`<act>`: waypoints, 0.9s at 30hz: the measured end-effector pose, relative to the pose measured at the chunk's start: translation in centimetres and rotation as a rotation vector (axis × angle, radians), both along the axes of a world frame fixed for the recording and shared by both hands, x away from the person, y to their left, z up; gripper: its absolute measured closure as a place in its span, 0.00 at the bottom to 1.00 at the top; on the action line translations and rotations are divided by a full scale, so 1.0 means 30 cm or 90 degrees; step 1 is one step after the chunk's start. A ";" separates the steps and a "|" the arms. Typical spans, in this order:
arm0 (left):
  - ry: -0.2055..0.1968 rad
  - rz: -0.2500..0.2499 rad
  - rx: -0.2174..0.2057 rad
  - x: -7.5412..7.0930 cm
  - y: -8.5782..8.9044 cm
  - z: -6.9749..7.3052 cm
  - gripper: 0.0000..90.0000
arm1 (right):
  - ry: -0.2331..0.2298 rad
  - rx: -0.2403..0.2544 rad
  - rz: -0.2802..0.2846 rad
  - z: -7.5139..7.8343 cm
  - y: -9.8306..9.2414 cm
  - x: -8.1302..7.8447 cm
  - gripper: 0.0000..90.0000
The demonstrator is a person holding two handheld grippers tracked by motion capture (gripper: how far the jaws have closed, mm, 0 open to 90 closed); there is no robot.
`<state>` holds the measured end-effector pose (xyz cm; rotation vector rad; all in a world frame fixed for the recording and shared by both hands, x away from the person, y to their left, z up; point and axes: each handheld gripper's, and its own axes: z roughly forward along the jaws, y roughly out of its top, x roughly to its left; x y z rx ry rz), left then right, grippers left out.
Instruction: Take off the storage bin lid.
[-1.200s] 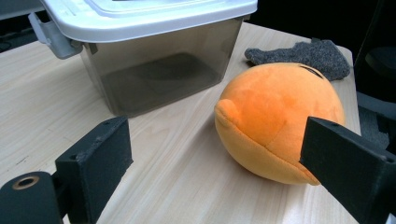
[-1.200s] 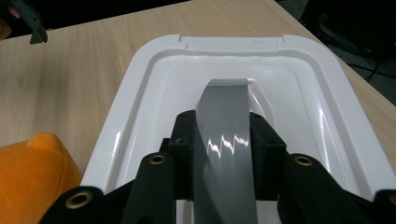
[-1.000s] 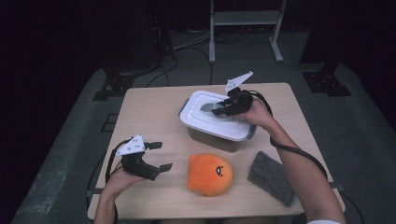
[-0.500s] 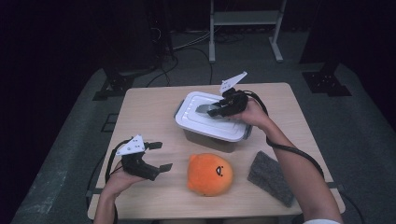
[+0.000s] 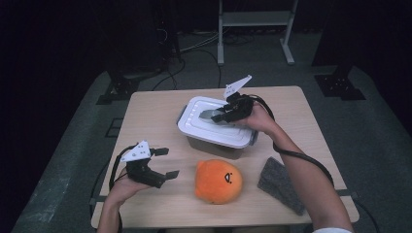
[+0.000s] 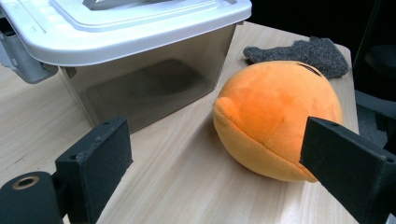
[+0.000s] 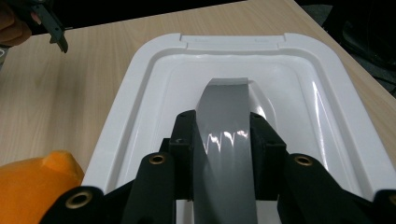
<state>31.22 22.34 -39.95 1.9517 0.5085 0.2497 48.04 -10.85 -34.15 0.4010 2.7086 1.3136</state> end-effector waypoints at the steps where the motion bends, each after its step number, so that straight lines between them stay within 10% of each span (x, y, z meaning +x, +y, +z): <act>1: 0.000 -0.001 0.001 0.000 0.000 0.000 0.09 | 0.000 0.000 0.000 0.000 0.000 0.000 0.73; 27: 0.004 0.004 -0.008 0.004 0.018 -0.003 0.09 | -0.005 -0.001 -0.004 0.030 -0.021 -0.001 0.73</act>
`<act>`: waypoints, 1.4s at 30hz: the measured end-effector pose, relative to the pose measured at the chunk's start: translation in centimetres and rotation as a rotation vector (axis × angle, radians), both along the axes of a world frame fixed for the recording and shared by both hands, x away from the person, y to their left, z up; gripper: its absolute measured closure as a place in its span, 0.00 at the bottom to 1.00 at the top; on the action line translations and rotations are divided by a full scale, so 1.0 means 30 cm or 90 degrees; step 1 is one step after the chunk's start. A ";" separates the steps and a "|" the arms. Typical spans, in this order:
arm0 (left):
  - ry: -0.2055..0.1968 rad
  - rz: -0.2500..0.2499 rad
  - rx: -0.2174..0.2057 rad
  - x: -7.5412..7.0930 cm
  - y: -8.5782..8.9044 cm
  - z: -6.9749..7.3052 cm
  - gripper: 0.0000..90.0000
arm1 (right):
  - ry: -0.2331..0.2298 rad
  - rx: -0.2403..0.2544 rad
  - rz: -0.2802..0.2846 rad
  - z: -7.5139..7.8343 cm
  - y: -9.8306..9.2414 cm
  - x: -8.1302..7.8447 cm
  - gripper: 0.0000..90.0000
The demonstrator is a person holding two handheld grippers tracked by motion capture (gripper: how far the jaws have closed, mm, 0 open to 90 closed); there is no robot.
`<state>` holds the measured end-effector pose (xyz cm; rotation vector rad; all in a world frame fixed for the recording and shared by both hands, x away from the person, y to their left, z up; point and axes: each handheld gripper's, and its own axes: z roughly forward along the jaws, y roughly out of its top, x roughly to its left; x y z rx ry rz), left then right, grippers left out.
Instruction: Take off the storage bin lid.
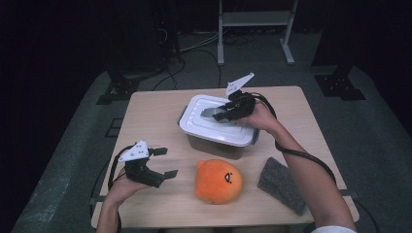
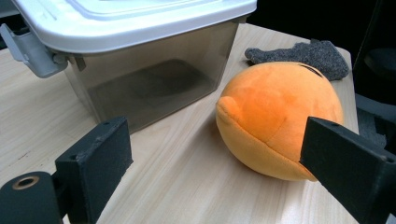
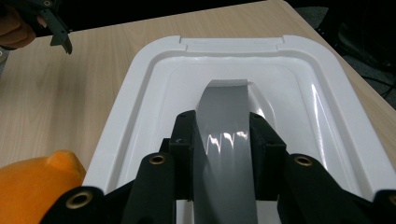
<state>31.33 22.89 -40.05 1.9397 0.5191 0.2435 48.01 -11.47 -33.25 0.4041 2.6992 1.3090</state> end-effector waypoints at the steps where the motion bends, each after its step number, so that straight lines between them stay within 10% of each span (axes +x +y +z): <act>1: 0.001 0.001 -0.002 0.000 0.001 0.000 0.09 | 0.000 0.001 -0.001 0.003 -0.003 0.000 0.73; 42: -0.011 0.003 -0.005 0.002 0.013 0.011 0.08 | -0.019 0.050 -0.063 0.156 -0.318 -0.205 0.73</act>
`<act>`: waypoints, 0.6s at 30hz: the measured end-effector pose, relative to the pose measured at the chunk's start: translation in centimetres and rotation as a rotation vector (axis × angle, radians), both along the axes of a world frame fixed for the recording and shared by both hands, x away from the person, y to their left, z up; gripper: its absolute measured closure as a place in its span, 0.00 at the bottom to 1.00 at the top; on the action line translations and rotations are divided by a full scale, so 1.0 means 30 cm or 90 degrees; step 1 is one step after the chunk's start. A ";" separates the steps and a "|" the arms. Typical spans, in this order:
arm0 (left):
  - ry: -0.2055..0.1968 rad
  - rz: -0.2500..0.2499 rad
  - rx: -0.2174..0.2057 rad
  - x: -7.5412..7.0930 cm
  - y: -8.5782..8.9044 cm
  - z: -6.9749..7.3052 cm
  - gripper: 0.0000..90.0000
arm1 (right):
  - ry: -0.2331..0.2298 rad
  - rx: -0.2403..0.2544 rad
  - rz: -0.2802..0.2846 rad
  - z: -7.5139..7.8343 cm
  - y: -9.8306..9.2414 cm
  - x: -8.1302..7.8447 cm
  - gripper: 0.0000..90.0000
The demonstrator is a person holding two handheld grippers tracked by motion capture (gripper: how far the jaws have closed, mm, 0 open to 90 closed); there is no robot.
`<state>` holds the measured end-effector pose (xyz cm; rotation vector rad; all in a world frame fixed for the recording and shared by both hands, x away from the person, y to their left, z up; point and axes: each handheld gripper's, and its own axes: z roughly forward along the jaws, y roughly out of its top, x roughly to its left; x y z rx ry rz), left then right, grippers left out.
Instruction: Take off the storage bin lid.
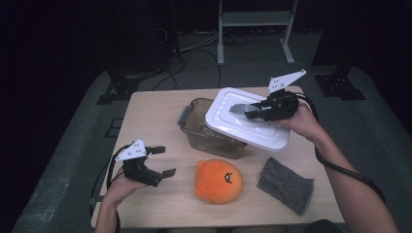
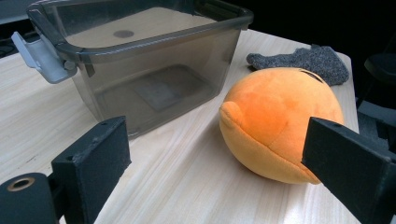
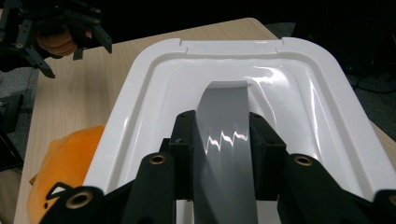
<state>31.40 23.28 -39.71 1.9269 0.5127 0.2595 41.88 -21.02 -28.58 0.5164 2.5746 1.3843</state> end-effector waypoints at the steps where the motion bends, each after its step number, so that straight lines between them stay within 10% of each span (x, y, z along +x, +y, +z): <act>1: 0.000 0.001 -0.001 0.000 0.000 -0.001 0.08 | -0.001 0.002 -0.001 -0.001 -0.010 -0.009 0.73; 18: 0.002 0.007 -0.003 0.009 0.002 -0.001 0.08 | -0.002 0.009 -0.038 -0.027 -0.163 -0.134 0.73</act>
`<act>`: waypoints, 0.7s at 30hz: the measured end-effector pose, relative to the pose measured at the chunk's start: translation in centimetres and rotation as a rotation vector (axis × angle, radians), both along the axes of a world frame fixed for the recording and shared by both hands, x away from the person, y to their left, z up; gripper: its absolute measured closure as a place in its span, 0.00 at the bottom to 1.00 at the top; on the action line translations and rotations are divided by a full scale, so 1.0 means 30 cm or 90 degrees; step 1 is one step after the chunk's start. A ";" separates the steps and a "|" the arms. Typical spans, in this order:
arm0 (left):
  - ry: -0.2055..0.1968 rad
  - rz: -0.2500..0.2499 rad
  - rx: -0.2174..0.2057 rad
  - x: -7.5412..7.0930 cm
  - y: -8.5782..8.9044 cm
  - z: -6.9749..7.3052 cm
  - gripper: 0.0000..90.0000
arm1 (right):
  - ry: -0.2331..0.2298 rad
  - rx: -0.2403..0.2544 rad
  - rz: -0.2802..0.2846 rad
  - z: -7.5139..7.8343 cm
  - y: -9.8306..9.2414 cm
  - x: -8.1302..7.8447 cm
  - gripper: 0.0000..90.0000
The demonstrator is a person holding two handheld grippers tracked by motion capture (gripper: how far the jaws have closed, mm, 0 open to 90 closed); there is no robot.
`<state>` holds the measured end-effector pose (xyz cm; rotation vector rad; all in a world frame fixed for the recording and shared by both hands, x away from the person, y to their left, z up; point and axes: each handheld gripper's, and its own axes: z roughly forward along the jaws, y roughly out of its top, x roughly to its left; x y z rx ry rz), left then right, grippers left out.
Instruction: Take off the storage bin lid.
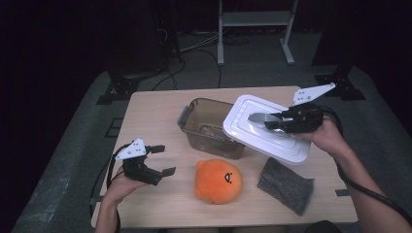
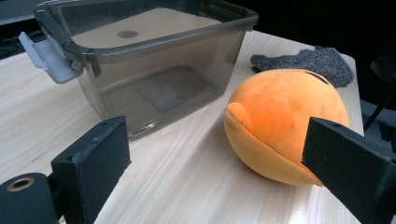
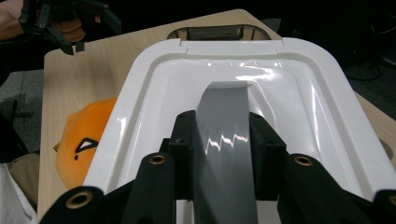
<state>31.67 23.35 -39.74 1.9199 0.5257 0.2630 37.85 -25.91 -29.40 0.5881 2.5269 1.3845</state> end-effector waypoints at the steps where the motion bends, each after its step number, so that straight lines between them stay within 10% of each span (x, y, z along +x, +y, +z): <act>1: 0.000 0.000 0.000 0.001 0.001 0.000 0.08 | -0.001 0.001 -0.001 -0.004 -0.012 -0.010 0.73; 21: 0.000 0.000 -0.002 0.003 0.001 -0.001 0.08 | 0.017 0.016 -0.045 -0.085 -0.166 -0.117 0.73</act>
